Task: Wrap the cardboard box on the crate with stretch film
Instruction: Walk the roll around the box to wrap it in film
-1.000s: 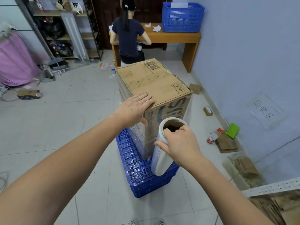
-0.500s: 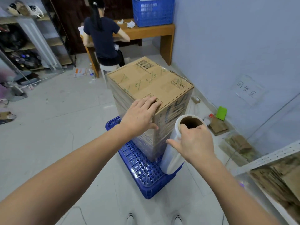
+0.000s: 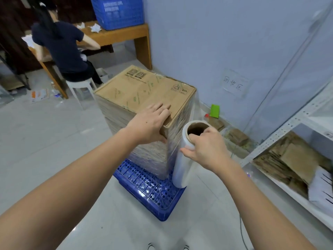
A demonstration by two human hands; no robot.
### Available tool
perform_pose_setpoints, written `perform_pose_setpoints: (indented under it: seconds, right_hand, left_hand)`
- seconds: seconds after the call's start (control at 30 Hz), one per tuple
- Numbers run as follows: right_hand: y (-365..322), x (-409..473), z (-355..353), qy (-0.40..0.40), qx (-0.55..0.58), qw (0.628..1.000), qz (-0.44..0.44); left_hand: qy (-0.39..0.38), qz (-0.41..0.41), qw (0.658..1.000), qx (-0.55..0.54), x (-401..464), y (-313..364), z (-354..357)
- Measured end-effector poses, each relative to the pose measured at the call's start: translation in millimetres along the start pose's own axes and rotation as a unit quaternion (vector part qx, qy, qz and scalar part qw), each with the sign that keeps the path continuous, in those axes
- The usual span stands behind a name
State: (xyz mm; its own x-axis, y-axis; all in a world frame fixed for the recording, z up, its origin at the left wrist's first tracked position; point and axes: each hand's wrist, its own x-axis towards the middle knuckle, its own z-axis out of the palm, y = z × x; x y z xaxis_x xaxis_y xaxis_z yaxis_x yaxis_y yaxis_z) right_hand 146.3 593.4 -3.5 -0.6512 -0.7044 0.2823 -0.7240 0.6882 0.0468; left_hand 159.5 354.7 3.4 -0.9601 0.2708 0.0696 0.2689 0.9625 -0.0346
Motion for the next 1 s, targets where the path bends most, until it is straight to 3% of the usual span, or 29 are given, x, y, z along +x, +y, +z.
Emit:
perform_pose_setpoints:
  seconds: [0.4, 0.67, 0.83, 1.0]
  right_hand:
    - [-19, -13, -18, 0.005, 0.077, 0.990, -0.117]
    - [-21, -27, -19, -0.089, 0.078, 0.976, -0.185]
    - [-36, -38, -31, -0.130, 0.038, 0.984, -0.114]
    - [-51, -32, -21, -0.069, 0.022, 0.997, 0.021]
  left_hand:
    - [-0.001, -0.001, 1.000, -0.001, -4, 6, -2]
    - [0.011, -0.001, 1.000, 0.002, -6, 6, 1]
    - [0.013, -0.007, 1.000, 0.002, -2, 7, 2]
    - [0.017, -0.013, 1.000, 0.002, -1, 9, 3]
